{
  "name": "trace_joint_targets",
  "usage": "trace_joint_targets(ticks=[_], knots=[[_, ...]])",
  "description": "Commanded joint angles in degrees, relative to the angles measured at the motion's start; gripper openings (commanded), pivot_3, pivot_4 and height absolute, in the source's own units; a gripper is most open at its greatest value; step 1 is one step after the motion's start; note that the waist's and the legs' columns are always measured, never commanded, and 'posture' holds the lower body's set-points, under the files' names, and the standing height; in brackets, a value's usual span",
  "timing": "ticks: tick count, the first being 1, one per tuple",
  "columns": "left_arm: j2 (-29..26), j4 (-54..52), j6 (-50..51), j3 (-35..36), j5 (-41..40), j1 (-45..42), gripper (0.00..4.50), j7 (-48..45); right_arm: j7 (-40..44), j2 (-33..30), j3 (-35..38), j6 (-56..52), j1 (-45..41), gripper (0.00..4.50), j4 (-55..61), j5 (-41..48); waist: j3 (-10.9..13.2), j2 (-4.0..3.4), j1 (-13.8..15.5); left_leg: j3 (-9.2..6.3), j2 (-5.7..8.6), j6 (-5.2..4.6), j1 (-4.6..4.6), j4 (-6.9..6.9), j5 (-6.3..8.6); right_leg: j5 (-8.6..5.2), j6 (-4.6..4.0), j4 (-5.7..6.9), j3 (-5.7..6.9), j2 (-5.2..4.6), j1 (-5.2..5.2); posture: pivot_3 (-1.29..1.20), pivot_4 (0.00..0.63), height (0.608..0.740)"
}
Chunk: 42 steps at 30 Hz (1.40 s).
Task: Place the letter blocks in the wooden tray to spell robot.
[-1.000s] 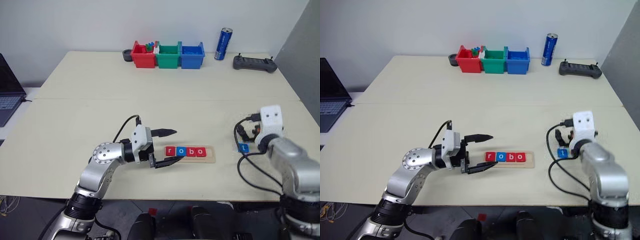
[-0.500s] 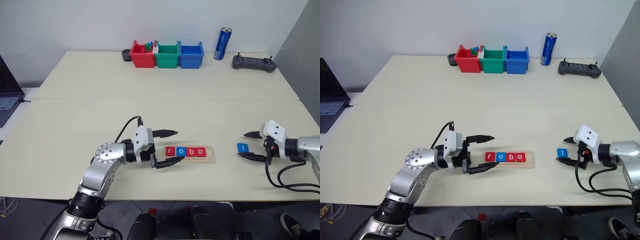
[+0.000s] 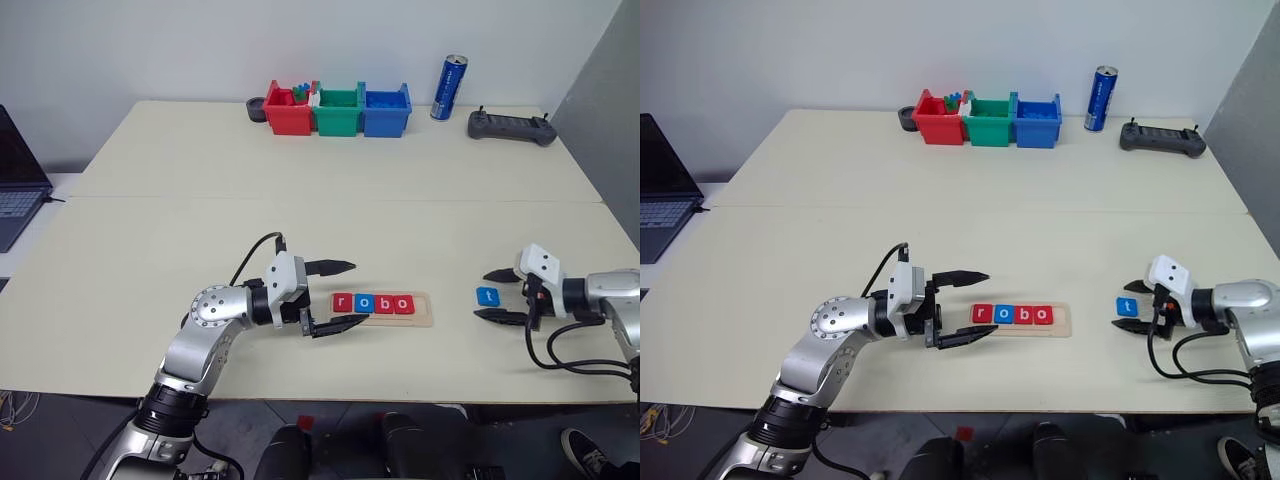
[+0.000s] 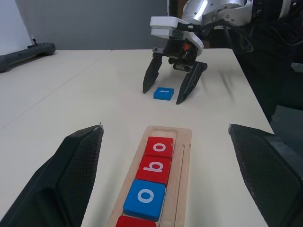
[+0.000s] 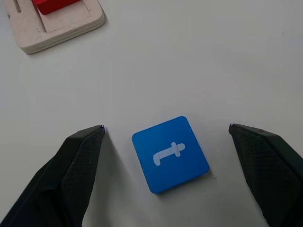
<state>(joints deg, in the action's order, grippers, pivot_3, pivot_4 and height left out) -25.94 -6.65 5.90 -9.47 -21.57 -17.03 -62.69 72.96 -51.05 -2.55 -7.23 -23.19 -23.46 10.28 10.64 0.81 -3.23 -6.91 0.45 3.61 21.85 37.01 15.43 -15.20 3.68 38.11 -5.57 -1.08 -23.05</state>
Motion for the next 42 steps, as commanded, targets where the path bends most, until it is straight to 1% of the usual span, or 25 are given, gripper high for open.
trace_joint_targets(ticks=[1, 6, 7, 8, 13, 19, 24, 33, 39, 42], knots=[[-0.6, -2.1, -0.1, 0.4, -0.5, -0.6, 4.5, -0.2, 1.1, -0.6, 0.6, 0.2, -1.1, 3.6, -0.2, 0.0, 0.0, 0.0, 0.0, 0.0, 0.0, 0.0, 0.0, 0.0, 0.0, 0.0, 0.0, 0.0, 0.0, 0.0, 0.0, 0.0, 0.15, 0.74], [-0.8, -2.5, 0.0, 0.4, -0.6, -0.3, 4.5, -0.1, 2.1, -1.3, 0.8, -0.5, -0.9, 1.73, 0.2, 0.1, 0.0, 0.0, 0.0, 0.0, 0.0, 0.0, 0.0, 0.0, 0.0, 0.0, 0.0, 0.0, 0.0, 0.0, 0.0, 0.0, 0.15, 0.74], [-0.8, -2.5, 0.0, 0.3, -0.6, -0.2, 4.5, 0.0, 2.4, -1.5, 0.8, -0.5, -0.8, 1.42, 0.4, 0.2, 0.0, 0.0, 0.0, 0.0, 0.0, 0.0, 0.0, 0.0, 0.0, 0.0, 0.0, 0.0, 0.0, 0.0, 0.0, 0.0, 0.15, 0.74], [-0.7, -2.5, 0.1, 0.3, -0.6, -0.2, 4.5, 0.0, 2.6, -1.6, 0.9, -0.6, -0.8, 1.38, 0.5, 0.2, 0.0, 0.0, 0.0, 0.0, 0.0, 0.0, 0.0, 0.0, 0.0, 0.0, 0.0, 0.01, 0.0, 0.0, 0.0, 0.0, 0.15, 0.74], [-0.6, -2.3, 0.0, 0.3, -0.6, -0.4, 4.5, 0.1, 2.9, -1.6, 0.9, -0.8, -1.8, 1.39, 3.0, 0.3, 0.0, 0.0, 0.0, 0.0, 0.0, 0.0, -0.01, 0.0, 0.0, 0.0, 0.0, 0.01, 0.0, 0.0, 0.0, 0.0, 0.15, 0.74], [-0.4, -2.2, -0.1, 0.3, -0.5, -0.6, 4.5, 0.3, 1.3, 2.0, 0.1, -6.2, -3.2, 1.39, 14.7, 2.7, 0.0, -0.01, -0.1, -0.02, -0.02, 0.0, -0.01, 0.0, 0.0, 0.0, 0.0, 0.04, 0.01, 0.01, -0.02, 0.0, 0.15, 0.74], [-0.5, -2.3, -0.1, 0.4, -0.4, -0.6, 4.5, 0.6, 0.1, 3.5, -1.4, -8.5, -2.9, 1.39, 19.6, 2.4, 0.0, -0.01, 0.3, -0.06, 0.02, 0.0, 0.05, 0.02, 0.0, 0.01, 0.0, 0.01, 0.03, -0.03, -0.02, 0.0, 0.15, 0.74], [-0.8, -2.9, 0.0, 0.4, -0.5, 0.1, 4.5, 0.8, 2.6, 1.0, -3.0, -2.7, -0.4, 1.39, 15.0, -0.5, 0.0, 0.0, 0.5, -0.04, 0.03, 0.0, 0.05, 0.02, 0.0, 0.01, 0.0, 0.01, 0.04, -0.04, -0.02, 0.0, 0.15, 0.74], [-0.8, -3.1, 0.1, 0.3, -0.6, 0.1, 4.5, 0.9, 3.6, 1.6, -3.9, 1.7, 0.0, 1.39, 9.9, -1.9, 0.0, -0.01, 0.3, -0.04, 0.0, 0.0, 0.02, 0.01, 0.0, 0.01, 0.0, 0.04, 0.04, -0.01, -0.03, 0.0, 0.15, 0.74], [-0.8, -3.1, 0.2, 0.3, -0.6, 0.0, 4.5, 0.9, 3.8, 2.0, -3.8, 1.5, -0.1, 2.43, 9.0, -1.6, 0.0, -0.01, 0.3, -0.03, 0.0, 0.0, 0.02, 0.02, 0.0, 0.01, 0.0, 0.04, 0.04, -0.01, -0.03, 0.0, 0.15, 0.74]])
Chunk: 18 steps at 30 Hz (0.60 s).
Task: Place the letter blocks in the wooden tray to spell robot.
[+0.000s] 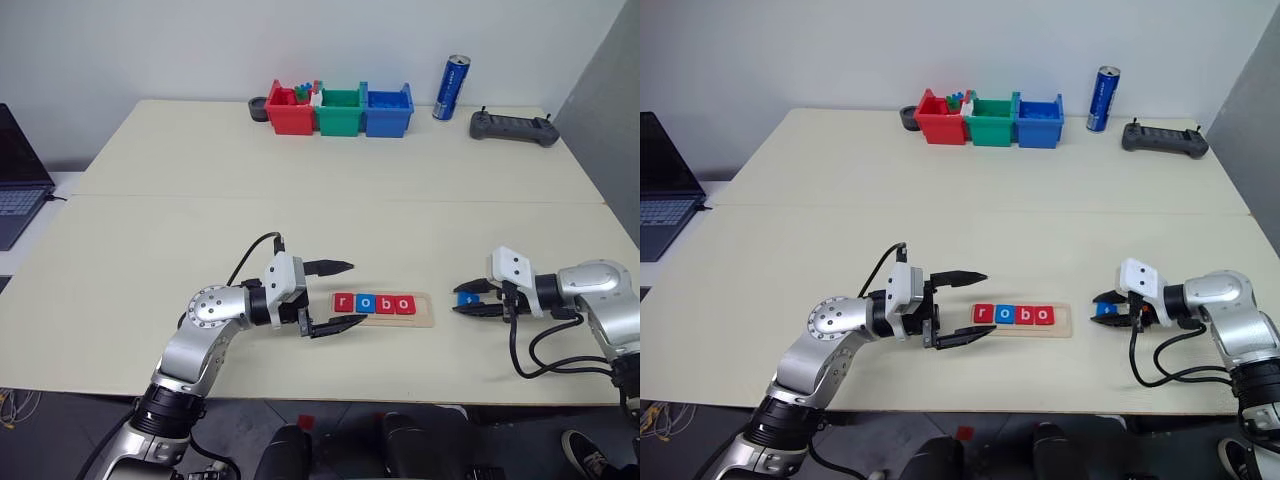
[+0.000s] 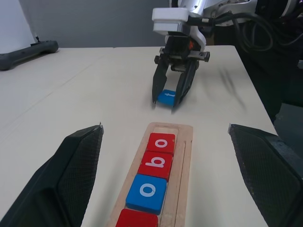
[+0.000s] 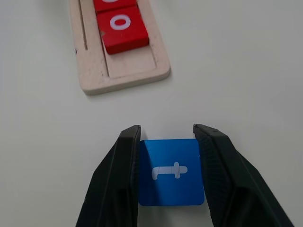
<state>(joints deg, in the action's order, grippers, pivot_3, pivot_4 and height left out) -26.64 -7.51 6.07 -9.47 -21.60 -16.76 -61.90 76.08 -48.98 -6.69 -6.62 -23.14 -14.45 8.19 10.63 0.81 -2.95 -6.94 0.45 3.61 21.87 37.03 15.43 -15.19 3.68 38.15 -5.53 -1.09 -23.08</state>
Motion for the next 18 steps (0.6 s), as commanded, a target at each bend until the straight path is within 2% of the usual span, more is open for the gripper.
trace_joint_targets(ticks=[1, 5, 6, 12, 18], knots=[[-0.1, -2.2, 0.0, 0.4, -0.6, -0.2, 4.5, 0.1, 0.9, -0.1, 0.2, 0.9, -0.2, 2.75, -0.1, 0.4, 0.0, 0.0, 0.0, 0.0, 0.0, 0.0, 0.0, 0.0, 0.0, 0.0, 0.0, 0.0, 0.0, 0.0, 0.0, 0.0, 0.15, 0.74], [-0.5, -2.3, 0.0, 0.5, -0.6, 0.1, 4.5, 0.0, 1.0, -0.8, 1.0, 0.9, -0.2, 4.22, -0.3, 0.6, 0.0, 0.0, 0.0, -0.01, 0.0, 0.0, 0.01, 0.0, 0.0, 0.0, 0.0, 0.0, 0.0, 0.0, 0.0, 0.0, 0.15, 0.74], [-0.6, -2.4, 0.0, 0.6, -0.7, 0.2, 4.5, -0.1, 0.8, -1.1, 1.5, 0.7, -0.2, 4.47, 0.0, 0.7, 0.0, 0.0, 0.0, -0.01, 0.0, 0.0, 0.0, 0.0, 0.0, 0.0, 0.0, 0.0, 0.0, 0.0, 0.0, 0.0, 0.15, 0.74], [-0.5, -1.9, -0.1, 0.4, -0.6, -0.1, 4.5, -0.2, 1.5, -3.9, 3.0, 0.6, 1.0, 4.47, 1.1, 1.2, 0.0, 0.0, 0.1, -0.01, 0.01, 0.0, 0.01, 0.01, 0.0, 0.0, 0.0, 0.0, 0.0, -0.01, 0.0, 0.0, 0.15, 0.74], [-0.2, -1.4, -0.2, 0.3, -0.7, -0.7, 4.5, -0.5, 1.1, -3.9, 3.0, 1.6, 1.5, 4.47, -0.6, 0.9, 0.0, 0.0, 0.0, 0.0, 0.0, 0.0, 0.0, 0.01, 0.0, 0.0, 0.0, 0.02, -0.01, 0.0, 0.0, 0.0, 0.15, 0.74]])
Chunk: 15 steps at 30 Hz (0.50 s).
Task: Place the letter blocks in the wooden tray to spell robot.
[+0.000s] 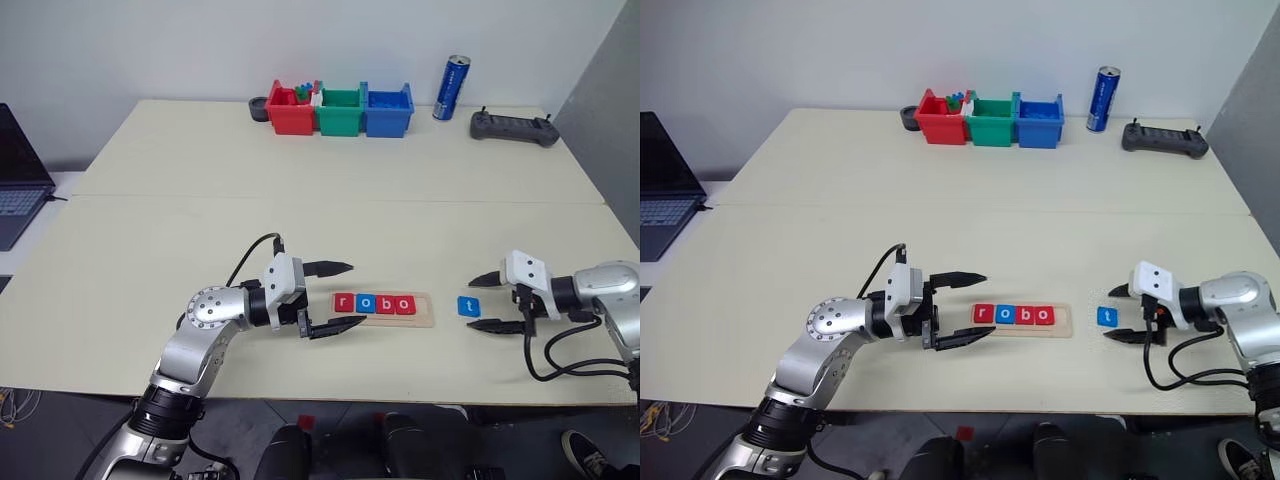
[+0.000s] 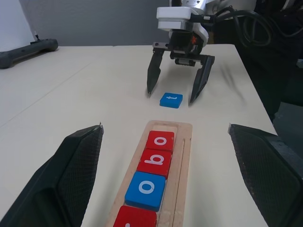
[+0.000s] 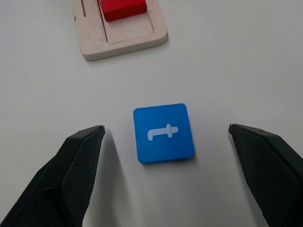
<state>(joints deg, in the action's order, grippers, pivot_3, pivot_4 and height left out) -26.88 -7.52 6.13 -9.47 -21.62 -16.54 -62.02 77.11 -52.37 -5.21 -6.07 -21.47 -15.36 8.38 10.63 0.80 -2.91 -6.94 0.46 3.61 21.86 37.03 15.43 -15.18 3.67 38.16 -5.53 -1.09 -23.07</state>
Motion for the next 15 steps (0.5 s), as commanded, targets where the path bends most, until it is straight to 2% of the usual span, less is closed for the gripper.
trace_joint_targets(ticks=[1, 4, 8, 13, 15], knots=[[0.0, -1.4, -0.3, 0.3, -0.6, -1.0, 4.5, -0.4, 0.1, -0.5, 1.4, 1.1, 0.0, 4.47, 0.3, 0.7, 0.0, 0.0, 0.0, 0.0, 0.0, 0.0, 0.0, 0.0, 0.0, 0.0, 0.0, 0.0, 0.0, 0.0, 0.0, 0.0, 0.15, 0.74], [-0.1, -1.3, -0.3, 0.3, -0.6, -1.1, 4.5, -0.6, 0.1, -0.1, 1.4, 0.4, 0.1, 4.47, 0.7, 1.1, 0.0, 0.0, 0.0, 0.0, 0.0, 0.0, 0.0, 0.0, 0.0, 0.0, 0.0, 0.0, 0.0, 0.0, 0.0, 0.0, 0.15, 0.74], [-0.1, -1.6, -0.1, 0.3, -0.7, -1.0, 4.5, -0.6, 0.0, 0.4, 1.2, 0.7, 0.0, 3.25, 0.1, 0.9, 0.0, 0.0, 0.0, 0.0, 0.0, 0.0, 0.0, 0.0, 0.0, 0.0, 0.0, 0.0, 0.0, 0.0, 0.0, 0.0, 0.15, 0.74], [-0.3, -1.7, -0.1, 0.3, -0.7, -0.8, 4.5, -0.7, -0.3, 1.1, 1.4, 0.7, -0.6, 1.46, -0.7, 1.0, 0.0, 0.0, 0.0, 0.0, 0.0, 0.0, 0.0, 0.0, 0.0, 0.0, 0.0, 0.0, 0.0, 0.0, 0.0, 0.0, 0.15, 0.74], [-0.3, -1.7, -0.1, 0.3, -0.7, -0.8, 4.5, -0.7, -0.3, 1.0, 1.4, 0.5, -0.7, 1.45, 0.0, 1.0, 0.0, 0.0, 0.0, 0.0, 0.0, 0.0, 0.0, 0.0, 0.0, 0.0, 0.0, 0.01, 0.0, 0.0, 0.0, 0.0, 0.15, 0.74]])
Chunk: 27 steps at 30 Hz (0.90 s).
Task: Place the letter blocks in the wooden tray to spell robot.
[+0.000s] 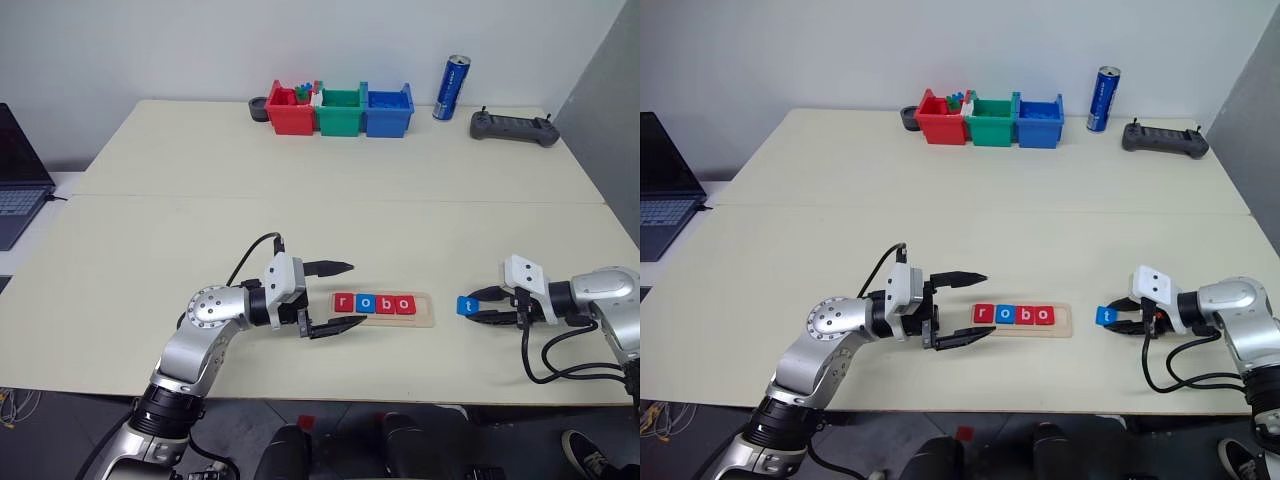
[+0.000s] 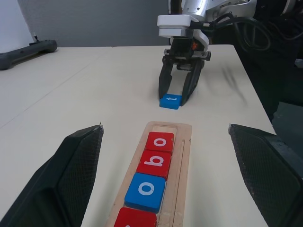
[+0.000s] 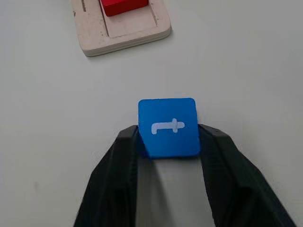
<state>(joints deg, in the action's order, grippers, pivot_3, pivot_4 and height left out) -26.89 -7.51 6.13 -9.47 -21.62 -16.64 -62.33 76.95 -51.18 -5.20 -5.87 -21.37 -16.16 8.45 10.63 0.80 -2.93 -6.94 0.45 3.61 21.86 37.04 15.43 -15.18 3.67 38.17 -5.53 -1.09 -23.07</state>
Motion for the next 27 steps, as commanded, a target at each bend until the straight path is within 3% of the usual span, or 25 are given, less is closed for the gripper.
trace_joint_targets(ticks=[1, 13, 27], knots=[[-0.3, -1.7, -0.2, 0.3, -0.6, -0.7, 4.5, -0.4, -0.1, -0.4, 1.6, 0.2, -1.0, 1.45, 1.5, 1.1, 0.0, 0.0, 0.0, 0.0, 0.0, 0.0, 0.0, 0.0, 0.0, 0.0, 0.0, 0.0, 0.0, 0.0, 0.0, 0.0, 0.15, 0.74], [-0.3, -1.4, -0.5, 0.6, -0.4, -0.7, 4.5, -0.7, -0.4, 1.5, 0.2, -6.5, -2.1, 1.45, 13.4, 4.6, 0.0, 0.0, 0.0, -0.03, 0.0, 0.0, 0.02, 0.0, 0.0, 0.0, 0.0, 0.01, 0.01, 0.0, 0.0, 0.0, 0.15, 0.74], [-0.4, -2.3, 0.1, 0.8, -0.5, -0.2, 4.5, 0.4, 0.4, 3.1, -4.9, -3.5, -5.3, 1.45, 11.3, 0.6, 0.0, 0.0, 0.0, -0.02, 0.0, 0.0, 0.01, 0.01, 0.0, 0.0, 0.0, 0.01, 0.02, 0.0, -0.01, 0.0, 0.15, 0.74]])
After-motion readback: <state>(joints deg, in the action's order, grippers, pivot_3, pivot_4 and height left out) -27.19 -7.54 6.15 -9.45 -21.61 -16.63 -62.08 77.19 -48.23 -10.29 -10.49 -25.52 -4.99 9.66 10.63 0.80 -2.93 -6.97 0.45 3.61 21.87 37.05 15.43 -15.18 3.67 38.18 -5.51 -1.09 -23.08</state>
